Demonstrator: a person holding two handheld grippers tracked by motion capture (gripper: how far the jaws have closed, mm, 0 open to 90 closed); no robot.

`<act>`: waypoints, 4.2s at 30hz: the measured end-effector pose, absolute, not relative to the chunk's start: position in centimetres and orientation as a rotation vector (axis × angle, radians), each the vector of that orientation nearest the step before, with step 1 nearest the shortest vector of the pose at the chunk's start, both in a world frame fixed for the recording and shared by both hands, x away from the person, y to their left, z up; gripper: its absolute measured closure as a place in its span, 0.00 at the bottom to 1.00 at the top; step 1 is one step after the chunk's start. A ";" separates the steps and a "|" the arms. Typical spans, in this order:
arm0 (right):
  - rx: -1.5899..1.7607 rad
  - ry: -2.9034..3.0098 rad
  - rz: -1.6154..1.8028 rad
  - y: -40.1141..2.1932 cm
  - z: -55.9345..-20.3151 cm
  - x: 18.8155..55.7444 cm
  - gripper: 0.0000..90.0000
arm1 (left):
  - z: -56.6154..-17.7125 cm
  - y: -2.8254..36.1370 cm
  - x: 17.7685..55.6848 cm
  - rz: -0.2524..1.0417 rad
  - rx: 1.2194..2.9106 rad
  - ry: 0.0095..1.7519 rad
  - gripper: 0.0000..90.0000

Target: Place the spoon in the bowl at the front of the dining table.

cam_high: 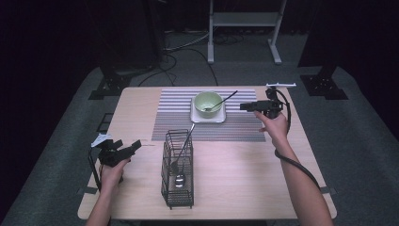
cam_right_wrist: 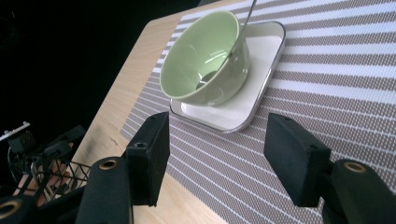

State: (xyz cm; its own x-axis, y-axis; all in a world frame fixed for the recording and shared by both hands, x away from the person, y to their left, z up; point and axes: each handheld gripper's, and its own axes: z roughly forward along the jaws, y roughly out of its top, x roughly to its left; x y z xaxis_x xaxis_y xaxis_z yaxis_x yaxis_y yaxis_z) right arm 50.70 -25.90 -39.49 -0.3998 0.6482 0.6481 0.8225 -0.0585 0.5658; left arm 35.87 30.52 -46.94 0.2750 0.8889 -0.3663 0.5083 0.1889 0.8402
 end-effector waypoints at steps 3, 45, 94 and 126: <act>-1.597 -2.019 -1.444 -26.0 -39.8 50.3 0.44 | -47.0 30.5 35.9 0.443 1.465 1.377 0.00; -1.477 -2.044 -1.435 -26.4 -40.5 45.8 0.42 | -47.1 30.5 35.9 0.441 1.468 1.380 0.00; -1.379 -2.022 -1.456 -25.5 -42.3 42.0 0.40 | -47.0 30.4 35.9 0.445 1.469 1.380 0.00; -1.314 -2.029 -1.463 -24.7 -43.6 38.3 0.37 | -47.1 30.5 35.9 0.422 1.447 1.384 0.00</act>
State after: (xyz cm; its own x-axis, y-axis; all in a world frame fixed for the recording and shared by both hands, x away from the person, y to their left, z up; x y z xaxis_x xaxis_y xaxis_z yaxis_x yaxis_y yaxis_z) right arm 38.29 -24.66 -43.58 -0.5287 0.4903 0.6929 0.8122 0.0550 0.5807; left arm 35.92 30.46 -47.13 0.2709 0.8808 -0.3884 0.5138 0.2089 0.8321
